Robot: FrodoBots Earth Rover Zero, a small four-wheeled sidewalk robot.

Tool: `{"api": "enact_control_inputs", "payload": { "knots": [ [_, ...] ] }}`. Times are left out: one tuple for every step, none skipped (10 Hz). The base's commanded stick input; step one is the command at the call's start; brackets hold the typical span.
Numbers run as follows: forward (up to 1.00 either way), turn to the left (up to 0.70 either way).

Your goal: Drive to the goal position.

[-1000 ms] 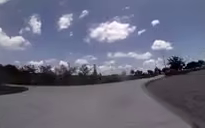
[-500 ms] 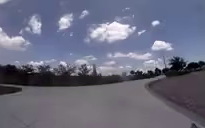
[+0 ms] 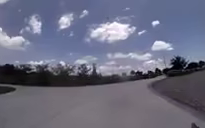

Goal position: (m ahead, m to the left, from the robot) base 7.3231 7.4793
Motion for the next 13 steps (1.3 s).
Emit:
{"api": "enact_control_inputs", "payload": {
  "knots": [
    [0.85,0.34],
    [0.85,0.34],
    [0.85,0.34],
    [0.85,0.27],
    [0.85,0.11],
    [0.85,0.00],
    [0.85,0.00],
    [0.85,0.00],
    [0.85,0.00],
    [0.85,0.00],
    [0.85,0.00],
    [0.85,0.00],
    [0.85,0.02]
  ]
}}
